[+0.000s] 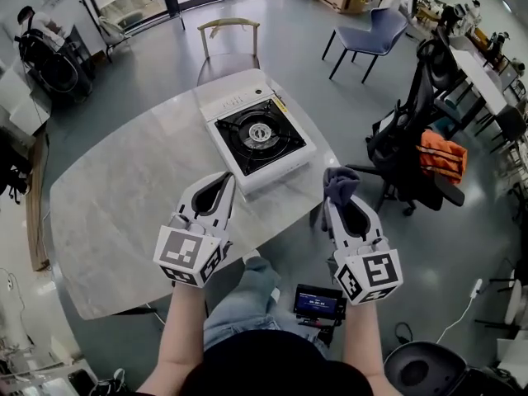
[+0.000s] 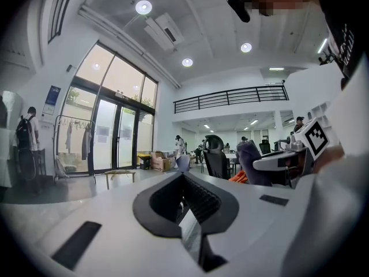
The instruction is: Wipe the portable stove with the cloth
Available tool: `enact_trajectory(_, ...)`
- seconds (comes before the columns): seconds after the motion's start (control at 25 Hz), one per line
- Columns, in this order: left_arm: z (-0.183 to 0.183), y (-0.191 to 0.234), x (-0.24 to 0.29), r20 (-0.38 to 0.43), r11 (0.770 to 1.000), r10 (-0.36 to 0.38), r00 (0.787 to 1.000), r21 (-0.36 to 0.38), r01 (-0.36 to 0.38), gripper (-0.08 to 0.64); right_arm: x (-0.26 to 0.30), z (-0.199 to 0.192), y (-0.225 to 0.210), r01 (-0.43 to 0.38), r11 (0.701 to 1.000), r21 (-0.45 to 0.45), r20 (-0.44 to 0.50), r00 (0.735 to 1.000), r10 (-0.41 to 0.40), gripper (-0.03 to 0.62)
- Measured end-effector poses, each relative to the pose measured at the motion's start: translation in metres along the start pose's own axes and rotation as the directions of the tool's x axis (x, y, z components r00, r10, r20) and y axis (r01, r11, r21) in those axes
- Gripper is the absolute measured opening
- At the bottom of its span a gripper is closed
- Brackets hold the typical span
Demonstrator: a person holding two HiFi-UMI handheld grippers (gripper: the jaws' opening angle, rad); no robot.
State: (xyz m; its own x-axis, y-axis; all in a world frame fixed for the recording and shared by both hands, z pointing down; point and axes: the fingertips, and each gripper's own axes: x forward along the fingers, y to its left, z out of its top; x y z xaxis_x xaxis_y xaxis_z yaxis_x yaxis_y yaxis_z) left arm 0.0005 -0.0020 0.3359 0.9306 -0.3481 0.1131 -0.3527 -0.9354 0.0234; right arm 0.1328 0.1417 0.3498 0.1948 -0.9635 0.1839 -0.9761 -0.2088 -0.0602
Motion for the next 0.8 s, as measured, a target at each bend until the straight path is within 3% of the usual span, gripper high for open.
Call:
enact_trajectory(0.4,-0.004,0.070,0.040,0.022,0.988,0.128,0.992,-0.088,-0.125,0.011,0.090,0.015,-0.019,-0.084,0.995,-0.060,-0.062,0.995,0.080,0.095)
enact_trajectory(0.8,-0.029,0.129,0.061,-0.056,0.968,0.210,0.976,-0.126,-0.216,0.011,0.174,0.013,-0.031,-0.137,0.989,-0.054,-0.119,0.984,0.130,0.095)
